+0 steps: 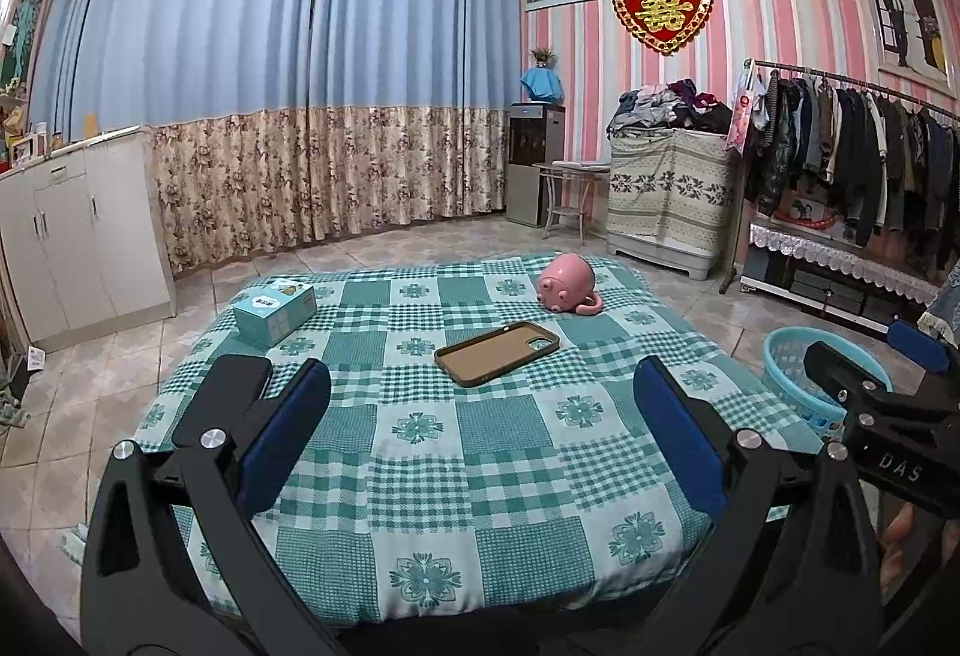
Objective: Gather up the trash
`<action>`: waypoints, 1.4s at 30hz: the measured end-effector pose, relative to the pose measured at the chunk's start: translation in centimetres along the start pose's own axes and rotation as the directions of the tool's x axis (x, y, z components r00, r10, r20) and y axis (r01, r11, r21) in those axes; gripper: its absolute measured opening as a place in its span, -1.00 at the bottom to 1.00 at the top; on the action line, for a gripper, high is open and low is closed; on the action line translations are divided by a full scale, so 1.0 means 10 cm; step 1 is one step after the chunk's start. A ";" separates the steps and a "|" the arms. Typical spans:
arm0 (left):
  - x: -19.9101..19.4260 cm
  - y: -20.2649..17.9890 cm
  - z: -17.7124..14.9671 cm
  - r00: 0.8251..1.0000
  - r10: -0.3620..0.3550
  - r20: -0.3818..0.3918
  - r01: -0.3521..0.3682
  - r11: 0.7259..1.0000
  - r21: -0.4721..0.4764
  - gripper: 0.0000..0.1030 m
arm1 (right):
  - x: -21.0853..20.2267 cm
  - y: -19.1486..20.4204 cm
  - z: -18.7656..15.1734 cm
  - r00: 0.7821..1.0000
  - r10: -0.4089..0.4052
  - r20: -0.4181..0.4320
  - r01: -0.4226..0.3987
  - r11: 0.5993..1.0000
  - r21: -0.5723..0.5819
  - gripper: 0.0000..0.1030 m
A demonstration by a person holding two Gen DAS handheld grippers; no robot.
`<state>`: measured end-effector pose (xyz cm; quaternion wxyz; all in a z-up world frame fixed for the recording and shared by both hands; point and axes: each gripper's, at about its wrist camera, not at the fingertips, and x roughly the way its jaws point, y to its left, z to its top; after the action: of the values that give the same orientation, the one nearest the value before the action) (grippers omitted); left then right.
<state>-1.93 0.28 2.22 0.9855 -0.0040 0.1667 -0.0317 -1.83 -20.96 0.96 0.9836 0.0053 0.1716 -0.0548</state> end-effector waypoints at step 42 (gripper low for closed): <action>0.00 0.02 0.02 1.000 0.016 0.009 -0.016 1.000 -0.001 0.90 | 0.03 0.02 -0.01 1.000 0.008 -0.003 -0.008 1.000 -0.001 0.91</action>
<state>-1.82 0.50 2.42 0.9864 -0.0033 0.1623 -0.0239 -1.59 -20.80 0.73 0.9836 0.0056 0.1731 -0.0506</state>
